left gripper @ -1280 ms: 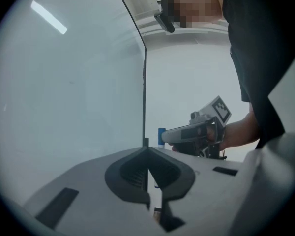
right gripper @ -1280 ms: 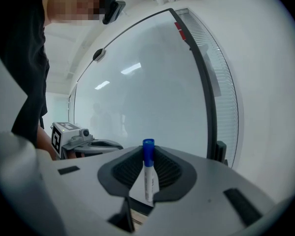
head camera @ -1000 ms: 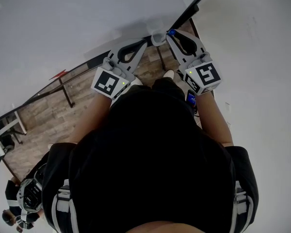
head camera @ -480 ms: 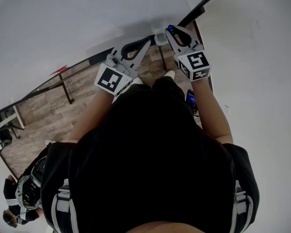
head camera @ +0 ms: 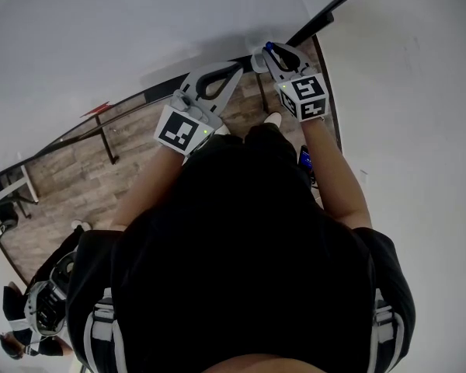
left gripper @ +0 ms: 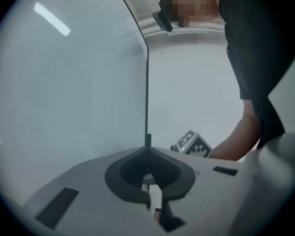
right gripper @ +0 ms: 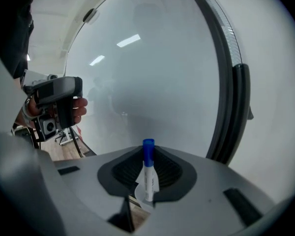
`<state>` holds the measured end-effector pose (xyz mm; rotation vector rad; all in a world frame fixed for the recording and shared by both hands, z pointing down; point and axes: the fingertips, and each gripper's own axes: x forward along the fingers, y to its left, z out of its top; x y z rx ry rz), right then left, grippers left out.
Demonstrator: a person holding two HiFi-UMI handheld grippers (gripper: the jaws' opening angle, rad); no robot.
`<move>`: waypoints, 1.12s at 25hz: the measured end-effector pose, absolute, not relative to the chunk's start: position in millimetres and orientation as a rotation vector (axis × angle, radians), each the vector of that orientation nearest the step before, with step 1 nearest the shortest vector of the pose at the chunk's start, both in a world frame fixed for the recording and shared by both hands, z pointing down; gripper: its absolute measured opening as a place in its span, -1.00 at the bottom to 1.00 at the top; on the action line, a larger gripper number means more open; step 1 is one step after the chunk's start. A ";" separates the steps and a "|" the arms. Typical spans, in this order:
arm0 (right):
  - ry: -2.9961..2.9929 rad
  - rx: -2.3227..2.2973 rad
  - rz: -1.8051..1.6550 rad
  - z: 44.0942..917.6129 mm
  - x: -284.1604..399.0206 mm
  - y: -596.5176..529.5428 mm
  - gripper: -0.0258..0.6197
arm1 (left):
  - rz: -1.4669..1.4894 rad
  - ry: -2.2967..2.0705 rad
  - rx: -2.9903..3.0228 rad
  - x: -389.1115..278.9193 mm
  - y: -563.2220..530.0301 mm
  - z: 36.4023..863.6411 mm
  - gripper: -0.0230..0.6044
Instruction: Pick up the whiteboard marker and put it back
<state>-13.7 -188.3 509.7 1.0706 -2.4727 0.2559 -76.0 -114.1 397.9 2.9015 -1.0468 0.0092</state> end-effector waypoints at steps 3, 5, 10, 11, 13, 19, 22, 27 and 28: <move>-2.447 1.062 0.262 520.2 -14.6 -189.5 -0.72 | 0.000 -1.051 2.897 -77.8 -112.2 396.0 -0.92; -2.430 1.052 0.260 529.7 -14.3 -190.4 -0.72 | -0.004 -1.054 2.895 -77.5 -112.6 397.2 -0.92; -2.394 1.031 0.298 554.5 -14.4 -191.3 -0.72 | 0.002 -1.058 2.872 -79.3 -114.0 404.7 -0.92; -2.387 1.028 0.316 558.4 -15.1 -191.2 -0.72 | 0.008 -1.056 2.872 -80.2 -113.8 405.2 -0.92; -2.373 1.025 0.339 564.4 -17.0 -190.5 -0.72 | 0.034 -1.054 2.888 -80.9 -112.2 406.0 -0.92; -2.338 1.006 0.365 582.5 -19.9 -190.7 -0.72 | -0.024 -1.050 2.816 -87.8 -112.2 407.7 -0.92; -2.330 1.000 0.391 587.6 -23.1 -191.7 -0.72 | 0.006 -1.087 2.805 -97.2 -116.5 410.3 -0.92; -2.320 1.005 0.398 589.3 -25.9 -192.8 -0.72 | 0.026 -1.124 2.790 -106.3 -119.6 407.3 -0.92; -2.319 1.007 0.397 589.5 -26.1 -193.8 -0.72 | 0.032 -1.125 2.793 -106.4 -119.6 406.9 -0.92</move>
